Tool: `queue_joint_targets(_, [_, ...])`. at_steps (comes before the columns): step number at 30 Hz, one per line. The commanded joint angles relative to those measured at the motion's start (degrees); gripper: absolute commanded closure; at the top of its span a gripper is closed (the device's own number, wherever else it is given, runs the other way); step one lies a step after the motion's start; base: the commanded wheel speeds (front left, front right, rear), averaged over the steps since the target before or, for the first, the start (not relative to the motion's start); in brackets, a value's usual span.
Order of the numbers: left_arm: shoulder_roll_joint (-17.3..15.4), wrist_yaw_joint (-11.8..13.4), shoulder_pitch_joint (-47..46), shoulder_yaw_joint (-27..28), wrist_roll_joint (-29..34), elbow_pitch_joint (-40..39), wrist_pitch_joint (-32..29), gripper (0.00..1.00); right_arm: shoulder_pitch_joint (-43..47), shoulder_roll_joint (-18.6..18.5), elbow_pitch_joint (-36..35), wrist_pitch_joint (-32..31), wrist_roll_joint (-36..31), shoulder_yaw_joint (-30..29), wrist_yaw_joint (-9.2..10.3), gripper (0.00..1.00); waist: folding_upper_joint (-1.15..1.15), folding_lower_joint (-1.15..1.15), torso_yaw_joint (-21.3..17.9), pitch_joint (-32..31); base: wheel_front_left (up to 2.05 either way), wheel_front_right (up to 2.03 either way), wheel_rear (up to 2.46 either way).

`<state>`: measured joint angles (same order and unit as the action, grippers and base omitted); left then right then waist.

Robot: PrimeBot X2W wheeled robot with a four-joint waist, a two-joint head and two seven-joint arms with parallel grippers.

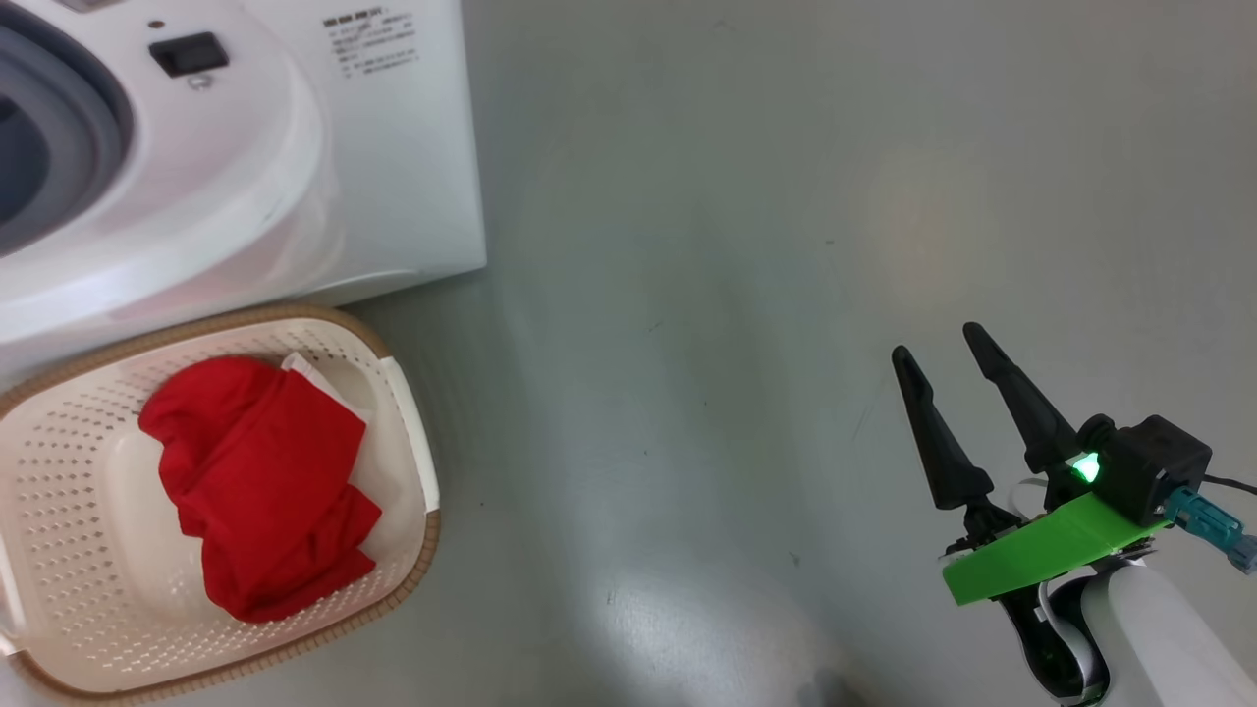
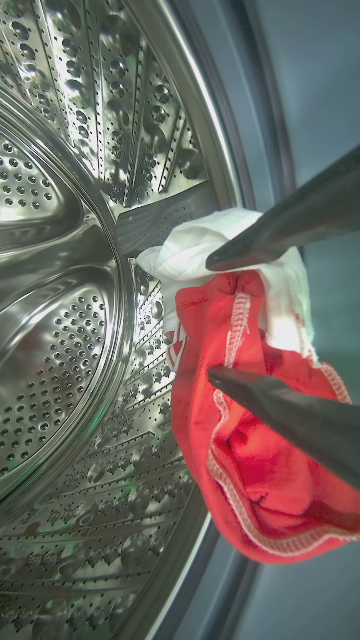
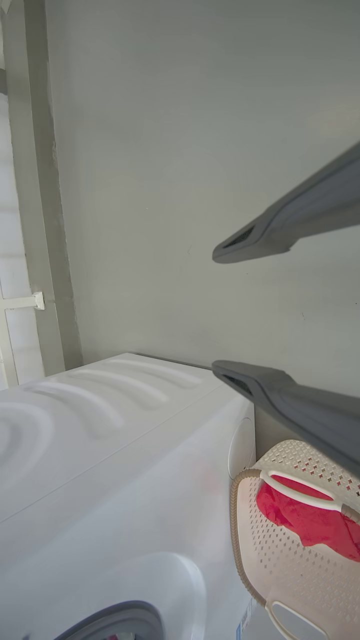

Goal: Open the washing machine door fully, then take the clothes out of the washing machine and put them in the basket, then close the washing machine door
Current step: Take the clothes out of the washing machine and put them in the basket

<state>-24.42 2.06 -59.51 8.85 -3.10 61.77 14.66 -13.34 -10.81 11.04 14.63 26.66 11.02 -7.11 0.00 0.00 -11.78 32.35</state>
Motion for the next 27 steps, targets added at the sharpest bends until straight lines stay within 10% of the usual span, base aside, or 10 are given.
queue_joint_targets(1, [-3.7,0.6,-0.7,0.8,-0.2,-0.9,0.3,0.00,0.7,-1.0,-1.4,0.4,0.3,1.1,-0.37,0.00,0.00,0.00,-0.2,0.5,0.00,0.00,0.00])
queue_joint_targets(11, [-3.9,1.0,-2.4,0.0,-0.4,0.7,0.3,0.00,0.4,-0.6,-2.4,0.4,0.1,0.8,-0.37,0.00,0.00,0.00,-0.5,2.7,0.00,0.00,0.00])
queue_joint_targets(14, [-4.0,1.1,-2.6,-0.1,-0.5,1.1,0.3,0.93,0.2,-0.5,-2.4,0.4,0.1,0.7,-0.37,0.00,0.00,0.00,-0.5,2.9,0.00,0.00,0.00])
queue_joint_targets(15, [-3.9,1.1,-2.7,-0.1,-0.6,1.2,0.3,1.00,0.1,-0.5,-2.4,0.4,0.1,0.6,-0.37,0.00,0.00,0.00,-0.5,2.9,0.00,0.00,0.00])
queue_joint_targets(27, [-1.8,0.4,-0.5,1.2,-3.1,-3.4,0.3,1.00,-0.2,-0.7,-1.9,0.4,0.0,0.6,-0.37,0.00,0.00,0.00,0.8,0.6,0.00,0.00,0.00])
